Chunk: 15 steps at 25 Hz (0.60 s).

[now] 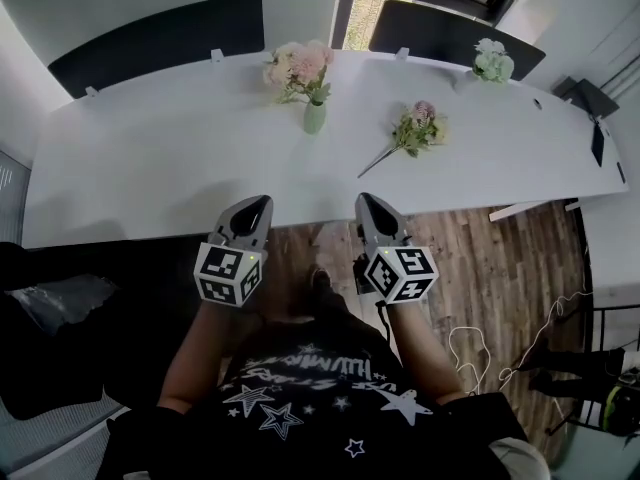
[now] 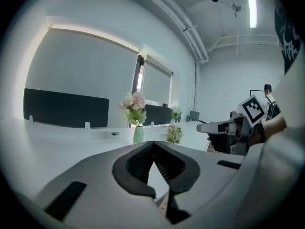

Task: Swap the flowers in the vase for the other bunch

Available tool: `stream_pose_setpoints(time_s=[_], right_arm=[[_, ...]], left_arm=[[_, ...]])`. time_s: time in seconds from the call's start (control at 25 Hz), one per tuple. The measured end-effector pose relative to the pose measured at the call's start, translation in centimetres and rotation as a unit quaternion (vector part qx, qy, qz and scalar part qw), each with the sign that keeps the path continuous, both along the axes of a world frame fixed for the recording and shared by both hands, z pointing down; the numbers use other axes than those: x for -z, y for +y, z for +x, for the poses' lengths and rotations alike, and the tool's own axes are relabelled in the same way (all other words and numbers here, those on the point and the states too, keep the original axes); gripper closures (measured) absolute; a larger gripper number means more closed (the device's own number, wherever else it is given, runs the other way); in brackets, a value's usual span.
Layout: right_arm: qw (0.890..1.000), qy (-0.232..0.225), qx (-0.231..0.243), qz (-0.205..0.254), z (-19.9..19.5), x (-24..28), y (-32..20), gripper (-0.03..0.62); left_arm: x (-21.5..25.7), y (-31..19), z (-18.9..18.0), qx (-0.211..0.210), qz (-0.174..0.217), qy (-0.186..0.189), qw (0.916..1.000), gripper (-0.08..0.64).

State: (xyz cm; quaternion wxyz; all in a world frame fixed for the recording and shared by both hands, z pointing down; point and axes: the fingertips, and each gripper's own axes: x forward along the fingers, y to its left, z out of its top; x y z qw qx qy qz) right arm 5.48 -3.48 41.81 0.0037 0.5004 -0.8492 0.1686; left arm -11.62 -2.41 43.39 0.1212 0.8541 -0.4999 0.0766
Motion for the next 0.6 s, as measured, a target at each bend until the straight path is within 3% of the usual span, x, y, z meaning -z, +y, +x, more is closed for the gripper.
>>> stream_pose_setpoints(time_s=[0.6], right_arm=[[0.998,-0.028,0.061,-0.001,1.5,0.0,-9.1,0.589]], left_arm=[[-0.1,-6.3,1.8,0.062,-0.015,0.011,0.9979,0.552]])
